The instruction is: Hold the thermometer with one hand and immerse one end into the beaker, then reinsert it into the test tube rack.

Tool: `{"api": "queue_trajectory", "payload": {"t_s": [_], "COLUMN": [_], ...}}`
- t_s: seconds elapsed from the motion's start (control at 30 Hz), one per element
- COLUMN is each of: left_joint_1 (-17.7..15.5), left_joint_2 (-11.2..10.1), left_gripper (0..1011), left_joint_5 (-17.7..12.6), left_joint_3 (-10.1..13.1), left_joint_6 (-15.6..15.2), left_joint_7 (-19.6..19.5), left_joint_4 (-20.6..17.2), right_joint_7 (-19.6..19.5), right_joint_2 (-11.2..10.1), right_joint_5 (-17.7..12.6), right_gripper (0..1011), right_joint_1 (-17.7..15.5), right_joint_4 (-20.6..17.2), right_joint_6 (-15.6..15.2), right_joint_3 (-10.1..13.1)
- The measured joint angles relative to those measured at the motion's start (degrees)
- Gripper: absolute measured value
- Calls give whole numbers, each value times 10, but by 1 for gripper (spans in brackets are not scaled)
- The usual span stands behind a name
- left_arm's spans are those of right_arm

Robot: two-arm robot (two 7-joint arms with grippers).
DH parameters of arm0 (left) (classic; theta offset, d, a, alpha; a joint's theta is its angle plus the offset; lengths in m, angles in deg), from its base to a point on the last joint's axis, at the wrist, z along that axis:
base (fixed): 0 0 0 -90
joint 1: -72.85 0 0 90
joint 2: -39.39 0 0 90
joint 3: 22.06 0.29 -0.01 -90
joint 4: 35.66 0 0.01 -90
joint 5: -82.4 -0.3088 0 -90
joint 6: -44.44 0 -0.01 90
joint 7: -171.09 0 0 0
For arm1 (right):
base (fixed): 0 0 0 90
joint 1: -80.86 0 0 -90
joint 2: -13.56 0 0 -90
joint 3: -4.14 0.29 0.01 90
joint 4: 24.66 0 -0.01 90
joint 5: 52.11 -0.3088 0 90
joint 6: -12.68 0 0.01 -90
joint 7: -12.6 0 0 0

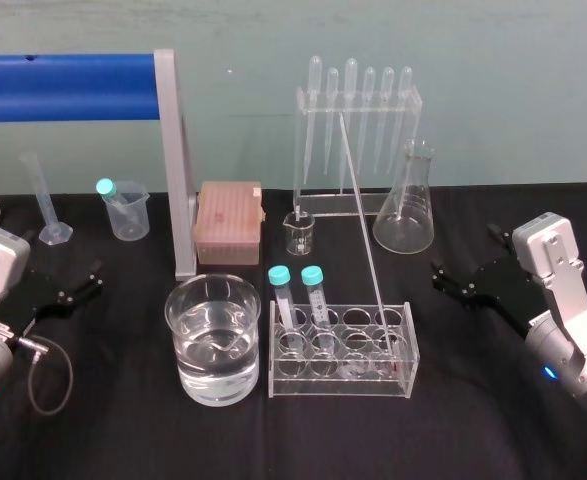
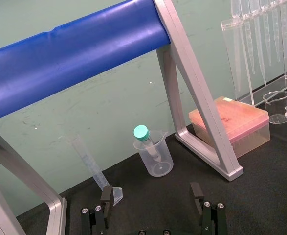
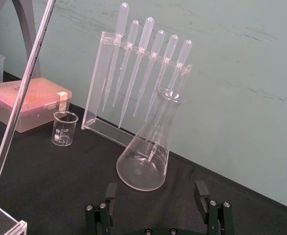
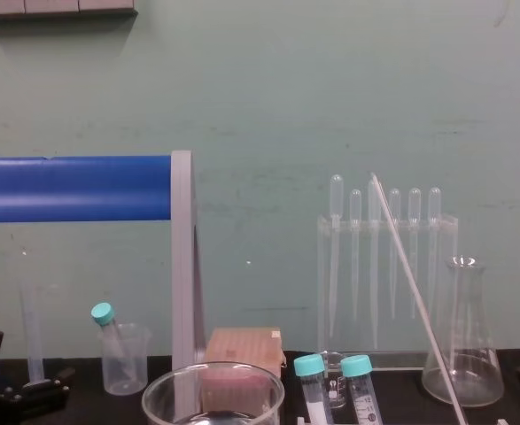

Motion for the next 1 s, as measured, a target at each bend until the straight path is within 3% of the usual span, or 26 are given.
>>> {"api": "queue_trajectory", "payload": {"t_s": [1.0], "left_joint_1": [0], "left_joint_2": [0], "left_gripper": [1008], "left_joint_5": [0], "left_joint_3": [0], "left_joint_6": [0], "left_joint_7": [0], "left_joint_4": [0], "right_joint_7": [0], "right_joint_2": [0], "right_joint_5": [0], "right_gripper": [1003], "right_joint_1": [0], "right_joint_4": [0], "right_joint_6": [0], "right_joint_3": [1]}}
